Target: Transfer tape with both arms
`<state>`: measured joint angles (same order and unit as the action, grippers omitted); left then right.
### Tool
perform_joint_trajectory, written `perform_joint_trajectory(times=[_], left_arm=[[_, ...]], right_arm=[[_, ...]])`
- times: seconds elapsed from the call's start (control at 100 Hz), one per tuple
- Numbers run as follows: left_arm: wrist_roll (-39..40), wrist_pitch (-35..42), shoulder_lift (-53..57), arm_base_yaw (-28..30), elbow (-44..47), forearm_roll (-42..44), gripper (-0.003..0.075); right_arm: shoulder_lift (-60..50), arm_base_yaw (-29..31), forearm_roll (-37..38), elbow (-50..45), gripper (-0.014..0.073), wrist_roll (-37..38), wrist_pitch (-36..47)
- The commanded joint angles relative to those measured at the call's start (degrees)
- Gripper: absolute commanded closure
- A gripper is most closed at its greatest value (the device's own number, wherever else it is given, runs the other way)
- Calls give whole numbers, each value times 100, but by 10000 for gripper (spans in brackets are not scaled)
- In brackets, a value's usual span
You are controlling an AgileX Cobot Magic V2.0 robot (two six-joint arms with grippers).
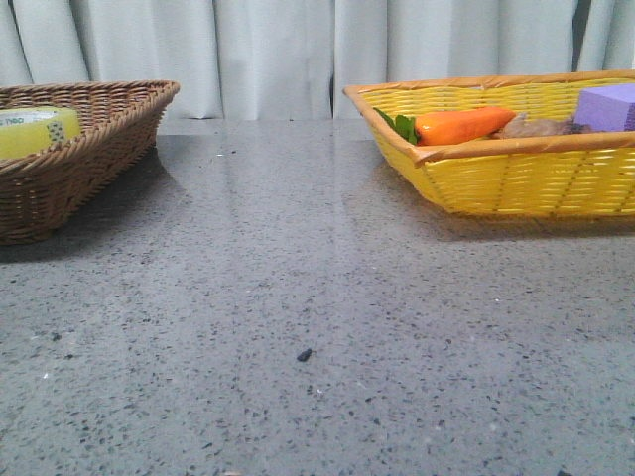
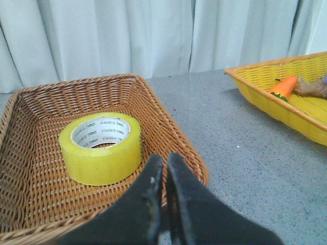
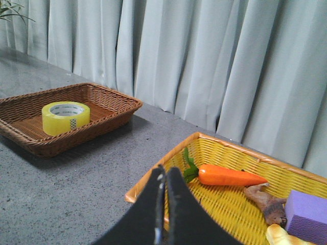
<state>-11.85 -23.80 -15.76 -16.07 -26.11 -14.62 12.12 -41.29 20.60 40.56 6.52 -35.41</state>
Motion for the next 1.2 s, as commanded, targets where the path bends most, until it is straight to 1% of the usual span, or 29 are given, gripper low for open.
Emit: perform_joint_trajectory(times=[0.0, 0.12, 0.21, 0.29, 0.82, 0.96, 1.03, 1.11, 1.19], left_arm=[[62, 478, 303, -4, 79, -110, 741], [62, 452, 657, -4, 328, -110, 741], [62, 336, 776, -4, 416, -110, 741], [62, 195, 774, -4, 416, -110, 741], [62, 195, 774, -4, 416, -110, 741], [62, 221, 774, 6, 549, -110, 741], [62, 421, 774, 16, 714, 70, 741], [104, 772, 905, 178, 938, 686, 741], [642, 1164, 1076, 427, 1217, 747, 741]], right_arm=[[-191, 20, 173, -236, 660, 10, 737], [-387, 20, 213, -539, 660, 10, 812], [-390, 20, 213, -641, 660, 10, 688], [-390, 20, 213, -695, 660, 10, 665], [-390, 20, 213, -730, 660, 10, 665], [-390, 20, 213, -730, 660, 10, 665], [-390, 20, 213, -730, 660, 10, 665], [-390, 20, 213, -730, 660, 10, 665], [-390, 20, 213, -730, 660, 10, 665]])
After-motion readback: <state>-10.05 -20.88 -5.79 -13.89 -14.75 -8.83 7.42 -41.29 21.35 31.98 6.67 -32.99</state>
